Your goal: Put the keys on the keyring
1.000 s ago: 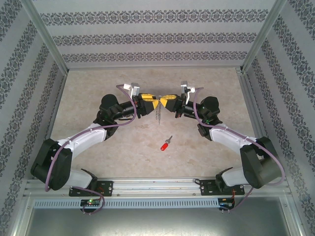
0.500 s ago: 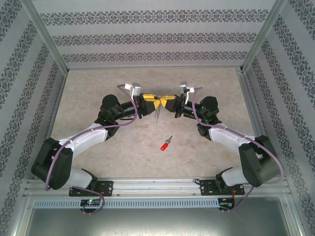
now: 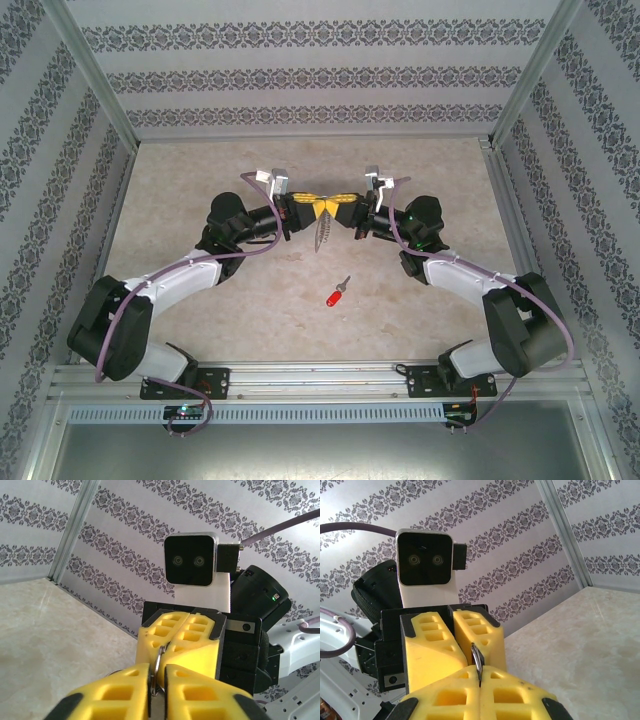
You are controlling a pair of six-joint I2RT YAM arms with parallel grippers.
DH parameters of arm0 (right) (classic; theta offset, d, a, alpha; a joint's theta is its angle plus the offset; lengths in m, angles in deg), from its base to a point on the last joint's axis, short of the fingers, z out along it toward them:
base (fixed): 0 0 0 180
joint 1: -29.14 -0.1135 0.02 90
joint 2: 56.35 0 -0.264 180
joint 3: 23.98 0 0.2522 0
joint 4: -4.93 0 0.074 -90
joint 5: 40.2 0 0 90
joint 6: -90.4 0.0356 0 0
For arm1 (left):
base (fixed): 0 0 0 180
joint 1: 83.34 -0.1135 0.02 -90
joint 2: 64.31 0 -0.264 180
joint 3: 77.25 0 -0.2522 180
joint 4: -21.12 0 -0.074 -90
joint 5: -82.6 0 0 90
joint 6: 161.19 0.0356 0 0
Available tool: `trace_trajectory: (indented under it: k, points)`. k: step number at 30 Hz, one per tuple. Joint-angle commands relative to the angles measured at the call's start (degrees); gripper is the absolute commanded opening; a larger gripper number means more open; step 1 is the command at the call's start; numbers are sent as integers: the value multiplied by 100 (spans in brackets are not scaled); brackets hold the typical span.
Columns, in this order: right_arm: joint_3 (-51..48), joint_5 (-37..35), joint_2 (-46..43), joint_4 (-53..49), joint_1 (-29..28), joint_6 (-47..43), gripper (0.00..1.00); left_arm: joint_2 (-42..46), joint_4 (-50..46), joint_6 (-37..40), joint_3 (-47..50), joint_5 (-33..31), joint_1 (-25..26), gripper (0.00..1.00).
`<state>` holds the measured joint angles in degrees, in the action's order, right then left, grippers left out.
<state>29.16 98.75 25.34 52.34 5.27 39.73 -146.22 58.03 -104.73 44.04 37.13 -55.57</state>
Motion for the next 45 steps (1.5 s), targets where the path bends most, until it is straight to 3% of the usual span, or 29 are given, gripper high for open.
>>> trace_trajectory:
  k: [1, 7, 12, 17, 25, 36, 45]
  points:
    - [133, 97, 61, 327, -74, 3, 0, -45, 429, -11, -216, 185, 124, 10]
    - [40, 105, 2, 291, 36, 35, 0, -33, 304, 158, -273, 209, 123, 0]
    - [-185, 4, -275, 211, 334, 161, 33, 50, -117, 507, -372, 264, 124, 0]
    - [-548, -495, -864, -337, 728, 216, 47, 235, -1042, 1204, -558, 340, 125, 0]
    - [-818, -654, -1539, -1343, 1012, -42, 51, 311, -3009, 2433, -1186, 627, 115, 0]
    - [-875, -285, -1958, -2178, 905, -569, 52, 40, -6199, 3946, -2444, 1115, 120, 0]
    - [-750, 207, -1936, -2355, 365, -1121, 51, -152, -6990, 4303, -2783, 1321, 123, 0]
